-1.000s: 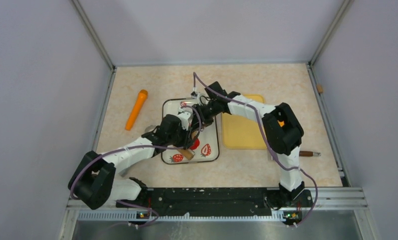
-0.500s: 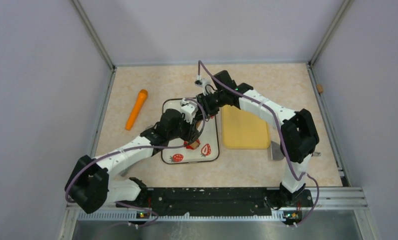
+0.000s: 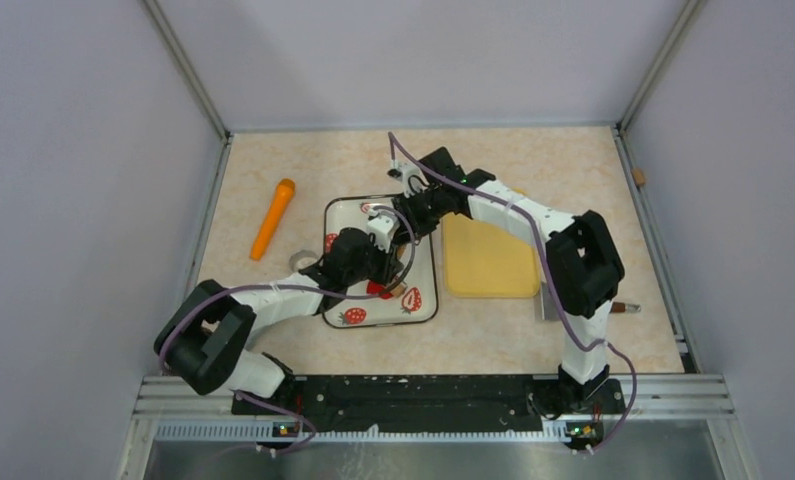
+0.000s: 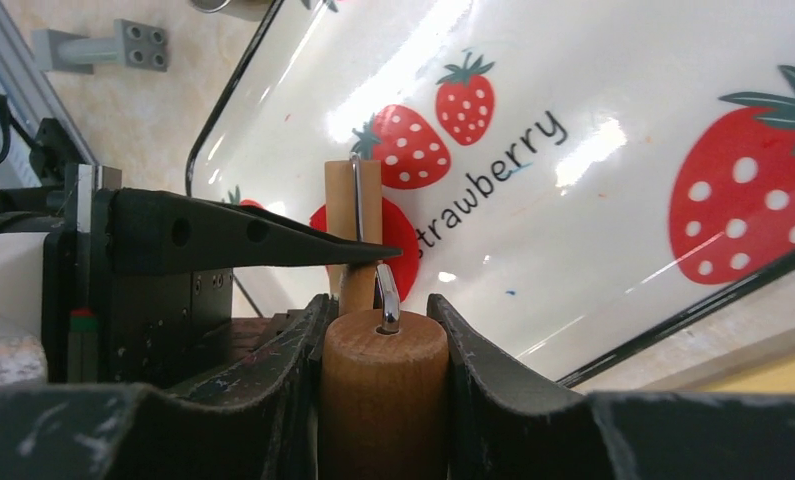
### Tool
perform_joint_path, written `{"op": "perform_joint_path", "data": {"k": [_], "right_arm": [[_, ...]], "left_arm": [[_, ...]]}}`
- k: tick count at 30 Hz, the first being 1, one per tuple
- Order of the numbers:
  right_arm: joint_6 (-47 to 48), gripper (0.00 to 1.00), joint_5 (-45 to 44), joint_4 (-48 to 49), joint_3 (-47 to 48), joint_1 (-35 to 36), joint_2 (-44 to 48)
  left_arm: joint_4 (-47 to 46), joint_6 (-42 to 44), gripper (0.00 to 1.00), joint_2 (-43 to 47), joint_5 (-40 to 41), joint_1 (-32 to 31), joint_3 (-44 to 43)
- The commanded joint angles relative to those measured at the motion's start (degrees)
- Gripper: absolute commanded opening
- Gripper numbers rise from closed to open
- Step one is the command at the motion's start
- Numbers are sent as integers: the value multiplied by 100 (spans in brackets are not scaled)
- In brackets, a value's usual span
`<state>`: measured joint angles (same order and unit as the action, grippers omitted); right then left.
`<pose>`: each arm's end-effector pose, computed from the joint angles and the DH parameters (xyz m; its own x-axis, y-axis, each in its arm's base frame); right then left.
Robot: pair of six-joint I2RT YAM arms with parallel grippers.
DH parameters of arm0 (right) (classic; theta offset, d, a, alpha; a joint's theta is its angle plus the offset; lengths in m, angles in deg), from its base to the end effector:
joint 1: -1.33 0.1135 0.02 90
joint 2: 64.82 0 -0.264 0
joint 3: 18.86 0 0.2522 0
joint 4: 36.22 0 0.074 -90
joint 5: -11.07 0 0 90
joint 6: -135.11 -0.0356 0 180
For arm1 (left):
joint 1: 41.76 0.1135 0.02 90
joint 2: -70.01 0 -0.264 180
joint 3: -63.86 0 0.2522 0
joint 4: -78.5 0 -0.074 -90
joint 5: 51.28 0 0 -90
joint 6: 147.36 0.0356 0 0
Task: Roll out the dumpling wrappers from the dough
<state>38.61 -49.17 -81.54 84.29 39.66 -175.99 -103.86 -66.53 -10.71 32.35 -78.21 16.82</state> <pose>0.3246 0.2791 0.2403 -0.7125 -0.4380 -0.5482 -0.6947 0.5503 0.4632 0.2235 -0.1700 0.1773 -0.5190 0.1865 -0.8342 0.5915 0.7828 -0.1931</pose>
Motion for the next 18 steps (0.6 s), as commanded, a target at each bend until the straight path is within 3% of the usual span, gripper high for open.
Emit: {"op": "perform_joint_path", "data": {"k": [1,7,18], "right_arm": [[520,0,-1126,-395,78,26,-208],[538,0,-1171,-426,132,26,-318],[611,0,-1334,-395,115,26,-304]], "left_arm": [[-964,-427,0,-516,267,75,437],[-1546,-274,0,-933,212,43,569],[-1678,-202,0,-1541,68,-21,107]]}}
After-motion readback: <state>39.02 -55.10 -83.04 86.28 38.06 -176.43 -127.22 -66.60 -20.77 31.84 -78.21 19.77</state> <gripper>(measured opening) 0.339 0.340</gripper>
